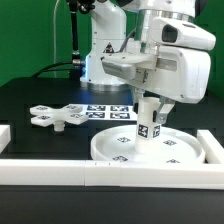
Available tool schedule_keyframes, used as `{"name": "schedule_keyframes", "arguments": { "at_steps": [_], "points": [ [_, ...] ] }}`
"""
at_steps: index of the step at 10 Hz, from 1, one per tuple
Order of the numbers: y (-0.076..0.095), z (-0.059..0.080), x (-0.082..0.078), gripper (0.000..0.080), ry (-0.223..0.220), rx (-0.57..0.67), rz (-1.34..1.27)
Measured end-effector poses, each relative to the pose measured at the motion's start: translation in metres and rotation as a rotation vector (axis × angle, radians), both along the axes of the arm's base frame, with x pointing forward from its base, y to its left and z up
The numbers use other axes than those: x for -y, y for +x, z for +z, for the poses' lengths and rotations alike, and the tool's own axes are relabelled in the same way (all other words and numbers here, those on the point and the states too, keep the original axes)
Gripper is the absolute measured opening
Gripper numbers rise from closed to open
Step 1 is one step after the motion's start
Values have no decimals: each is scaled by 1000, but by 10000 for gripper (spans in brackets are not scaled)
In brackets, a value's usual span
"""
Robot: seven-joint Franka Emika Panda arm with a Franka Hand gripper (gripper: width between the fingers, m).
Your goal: Assemble round table
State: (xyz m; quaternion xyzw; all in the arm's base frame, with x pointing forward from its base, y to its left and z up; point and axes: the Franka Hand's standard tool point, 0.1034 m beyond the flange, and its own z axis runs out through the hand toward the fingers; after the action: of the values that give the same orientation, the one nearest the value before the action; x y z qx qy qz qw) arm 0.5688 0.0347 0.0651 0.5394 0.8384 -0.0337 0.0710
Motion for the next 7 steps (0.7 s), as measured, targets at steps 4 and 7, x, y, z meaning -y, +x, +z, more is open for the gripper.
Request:
{"name": "schedule_keyframes", "arguments": {
  "at_steps": [4, 7],
  "points": [
    [0, -1, 1, 412, 1, 0, -17],
    [-1, 0, 3, 412, 8, 5, -135]
  ]
}}
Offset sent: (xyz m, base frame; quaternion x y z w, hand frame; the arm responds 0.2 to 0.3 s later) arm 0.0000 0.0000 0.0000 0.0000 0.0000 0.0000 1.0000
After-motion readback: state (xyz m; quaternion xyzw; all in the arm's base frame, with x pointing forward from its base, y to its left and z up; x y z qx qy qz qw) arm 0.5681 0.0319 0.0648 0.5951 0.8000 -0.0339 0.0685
